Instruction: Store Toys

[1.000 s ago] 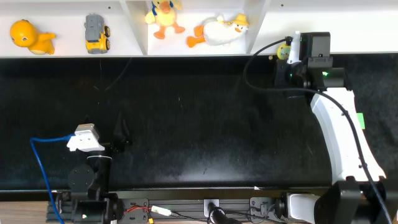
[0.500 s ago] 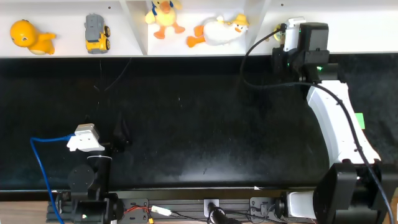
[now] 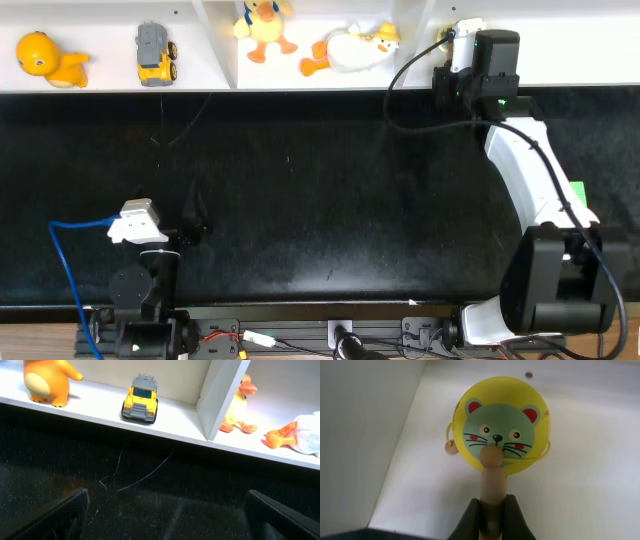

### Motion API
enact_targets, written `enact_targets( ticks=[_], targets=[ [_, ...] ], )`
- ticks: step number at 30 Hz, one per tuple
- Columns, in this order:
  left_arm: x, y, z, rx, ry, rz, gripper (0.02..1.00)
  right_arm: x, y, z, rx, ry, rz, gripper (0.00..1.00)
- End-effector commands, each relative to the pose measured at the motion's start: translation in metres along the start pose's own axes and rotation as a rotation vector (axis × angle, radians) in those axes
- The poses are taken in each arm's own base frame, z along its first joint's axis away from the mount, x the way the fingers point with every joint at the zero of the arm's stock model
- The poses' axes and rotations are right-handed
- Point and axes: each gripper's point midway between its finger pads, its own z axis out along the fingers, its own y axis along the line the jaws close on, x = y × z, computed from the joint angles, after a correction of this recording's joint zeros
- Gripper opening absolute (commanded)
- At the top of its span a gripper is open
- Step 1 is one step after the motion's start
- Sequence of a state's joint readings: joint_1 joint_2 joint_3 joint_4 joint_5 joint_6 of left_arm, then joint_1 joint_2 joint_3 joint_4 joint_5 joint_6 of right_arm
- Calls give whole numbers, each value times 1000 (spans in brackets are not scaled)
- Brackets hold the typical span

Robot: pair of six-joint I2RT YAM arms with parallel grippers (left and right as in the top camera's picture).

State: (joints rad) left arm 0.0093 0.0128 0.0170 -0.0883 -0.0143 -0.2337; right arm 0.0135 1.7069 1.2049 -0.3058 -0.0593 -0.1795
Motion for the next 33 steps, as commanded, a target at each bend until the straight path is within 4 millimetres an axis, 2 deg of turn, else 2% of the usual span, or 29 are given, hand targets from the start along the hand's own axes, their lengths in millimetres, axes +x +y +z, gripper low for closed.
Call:
enact_targets(
  ticks=[1,11,16,17,19,23,27,31,33],
  targets=[
    [1,0,0,4,-6,-8,998,4,-2,12,6,5,25,47],
    [1,0,0,4,-6,-8,998,4,-3,32,-2,-21,106,45],
    [1,0,0,4,-6,-8,998,5,1,34,-23,-21,106,45],
    [1,0,0,4,-6,-8,998,5,1,34,-23,-21,106,99],
    [1,0,0,4,-6,-8,998,5,1,34,-23,-21,107,288],
    [1,0,0,4,-5,-8,998,5,1,34,-24,-20,146,575],
    [1,0,0,4,-6,-8,998,-1,1,27,-24,-33,179,660],
    [1,0,0,4,-6,-8,996,-12,1,8,-22,-54,177,728],
    [1,1,0,4,-5,-8,998,-14,2,-4,-22,-50,177,803]
  ],
)
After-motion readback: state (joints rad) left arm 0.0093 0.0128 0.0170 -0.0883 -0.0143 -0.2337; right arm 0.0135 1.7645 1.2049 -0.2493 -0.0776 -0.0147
